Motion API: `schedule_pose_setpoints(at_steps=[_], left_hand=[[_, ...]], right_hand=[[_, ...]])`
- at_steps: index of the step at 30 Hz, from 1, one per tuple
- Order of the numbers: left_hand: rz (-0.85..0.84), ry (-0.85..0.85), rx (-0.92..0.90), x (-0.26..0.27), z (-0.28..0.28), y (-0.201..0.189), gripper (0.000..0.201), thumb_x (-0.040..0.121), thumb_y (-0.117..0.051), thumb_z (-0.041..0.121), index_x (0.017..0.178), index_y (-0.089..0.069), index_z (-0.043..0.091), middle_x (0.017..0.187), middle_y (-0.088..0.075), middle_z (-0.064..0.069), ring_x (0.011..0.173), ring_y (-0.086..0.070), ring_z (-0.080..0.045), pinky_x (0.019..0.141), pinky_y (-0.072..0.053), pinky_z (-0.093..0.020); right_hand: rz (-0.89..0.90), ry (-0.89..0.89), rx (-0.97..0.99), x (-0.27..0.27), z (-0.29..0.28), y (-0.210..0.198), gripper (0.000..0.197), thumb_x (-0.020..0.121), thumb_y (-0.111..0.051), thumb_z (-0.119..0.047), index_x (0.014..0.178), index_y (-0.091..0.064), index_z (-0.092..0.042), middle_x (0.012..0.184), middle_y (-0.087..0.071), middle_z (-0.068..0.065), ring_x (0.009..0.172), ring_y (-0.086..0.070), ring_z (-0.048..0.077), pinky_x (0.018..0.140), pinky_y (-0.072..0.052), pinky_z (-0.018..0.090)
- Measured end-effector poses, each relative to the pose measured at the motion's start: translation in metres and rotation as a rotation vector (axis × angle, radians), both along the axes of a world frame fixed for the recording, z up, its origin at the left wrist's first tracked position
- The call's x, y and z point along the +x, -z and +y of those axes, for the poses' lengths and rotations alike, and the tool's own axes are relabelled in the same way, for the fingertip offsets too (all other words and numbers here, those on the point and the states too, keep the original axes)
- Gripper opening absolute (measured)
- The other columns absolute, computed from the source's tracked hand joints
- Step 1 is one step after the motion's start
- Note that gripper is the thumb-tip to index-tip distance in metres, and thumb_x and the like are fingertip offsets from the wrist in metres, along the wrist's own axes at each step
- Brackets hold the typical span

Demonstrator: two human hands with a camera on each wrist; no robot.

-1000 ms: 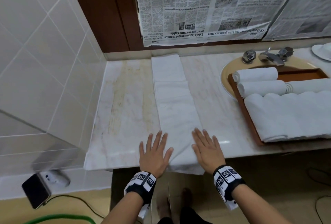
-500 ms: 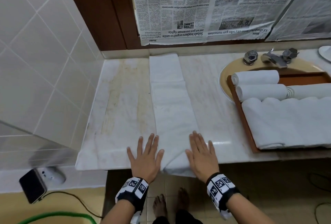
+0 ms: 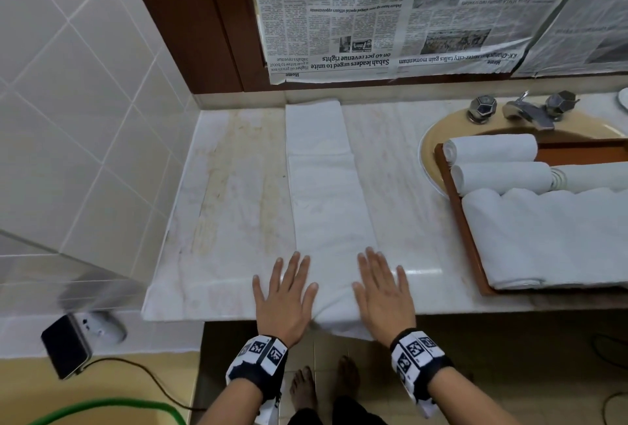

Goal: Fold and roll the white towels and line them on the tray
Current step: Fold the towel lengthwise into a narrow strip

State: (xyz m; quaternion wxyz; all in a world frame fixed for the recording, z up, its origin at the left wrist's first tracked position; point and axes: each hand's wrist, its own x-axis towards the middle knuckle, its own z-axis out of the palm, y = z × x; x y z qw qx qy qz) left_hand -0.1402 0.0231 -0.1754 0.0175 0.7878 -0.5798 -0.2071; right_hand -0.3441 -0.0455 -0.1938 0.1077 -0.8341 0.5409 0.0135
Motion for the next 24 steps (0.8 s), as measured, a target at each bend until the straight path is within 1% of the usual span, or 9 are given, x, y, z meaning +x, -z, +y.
schedule_pose_setpoints(at_steps=[3,6,8,13,15,17,19,21,24], left_hand=[[0.029,0.001,0.019,-0.003,0.000,-0.002,0.061,0.099,-0.010,0.063,0.152,0.017,0.047,0.156,0.028,0.025,0.149,0.023,-0.011,0.116,0.015,-0.060],[-0.002,0.048,0.027,-0.003,0.005,-0.004,0.072,0.094,-0.013,0.075,0.151,0.020,0.046,0.155,0.032,0.026,0.146,0.031,-0.013,0.114,0.019,-0.061],[-0.017,0.072,0.059,0.002,0.009,-0.005,0.080,0.088,-0.012,0.083,0.149,0.023,0.047,0.154,0.034,0.026,0.145,0.034,-0.013,0.113,0.020,-0.062],[-0.014,0.120,0.132,0.020,0.013,-0.011,0.093,0.079,-0.020,0.092,0.149,0.023,0.049,0.155,0.033,0.025,0.146,0.032,-0.016,0.110,0.019,-0.065],[0.013,0.136,0.156,0.024,0.013,-0.018,0.094,0.080,-0.031,0.087,0.150,0.018,0.050,0.156,0.031,0.025,0.147,0.030,-0.016,0.111,0.016,-0.066],[0.061,0.121,0.155,0.028,0.004,-0.027,0.089,0.081,-0.041,0.077,0.153,0.001,0.049,0.158,0.024,0.025,0.149,0.024,-0.015,0.115,0.008,-0.065],[0.116,0.076,0.044,0.025,-0.015,-0.037,0.077,0.082,-0.032,0.075,0.152,-0.018,0.045,0.160,0.011,0.027,0.150,0.015,-0.010,0.118,0.002,-0.060],[0.143,0.035,-0.039,0.012,-0.041,-0.040,0.074,0.087,-0.016,0.072,0.154,-0.016,0.041,0.162,0.006,0.025,0.150,0.012,-0.008,0.119,0.001,-0.056],[0.083,0.046,-0.002,-0.010,-0.074,-0.031,0.062,0.100,-0.009,0.055,0.157,0.005,0.036,0.159,0.021,0.022,0.151,0.017,-0.014,0.120,0.004,-0.056]], right_hand=[[-0.032,0.047,-0.025,-0.003,-0.004,-0.010,0.059,0.100,-0.025,-0.038,0.151,-0.032,-0.010,0.159,-0.029,0.008,0.144,-0.032,0.026,0.111,-0.017,0.053],[-0.108,-0.136,-0.079,0.015,0.010,-0.011,0.056,0.104,-0.024,-0.040,0.156,-0.021,-0.018,0.163,-0.017,0.002,0.150,-0.019,0.023,0.114,-0.013,0.049],[-0.102,-0.236,-0.049,0.023,0.019,-0.005,0.057,0.105,-0.023,-0.044,0.157,-0.019,-0.022,0.164,-0.013,-0.001,0.150,-0.017,0.021,0.114,-0.012,0.047],[-0.047,-0.075,0.006,-0.001,0.010,-0.003,0.058,0.101,-0.028,-0.043,0.152,-0.035,-0.015,0.159,-0.026,0.003,0.143,-0.035,0.021,0.116,-0.027,0.046],[-0.058,-0.013,0.020,-0.014,0.001,-0.013,0.059,0.097,-0.028,-0.040,0.146,-0.045,-0.013,0.155,-0.031,0.004,0.137,-0.046,0.022,0.111,-0.034,0.042],[-0.098,0.008,0.023,-0.017,-0.013,-0.026,0.062,0.096,-0.021,-0.042,0.145,-0.046,-0.013,0.155,-0.036,0.004,0.138,-0.044,0.020,0.112,-0.031,0.040],[-0.154,-0.018,-0.010,-0.007,-0.031,-0.037,0.060,0.097,-0.021,-0.040,0.143,-0.048,-0.012,0.152,-0.043,0.005,0.139,-0.042,0.019,0.113,-0.032,0.042],[-0.153,-0.107,-0.003,0.016,-0.047,-0.046,0.054,0.098,-0.027,-0.035,0.141,-0.051,-0.012,0.149,-0.047,0.005,0.137,-0.045,0.021,0.110,-0.037,0.044],[-0.107,-0.226,0.102,0.046,-0.065,-0.043,0.053,0.095,-0.034,-0.034,0.140,-0.053,-0.014,0.148,-0.049,0.002,0.134,-0.049,0.021,0.103,-0.043,0.045]])
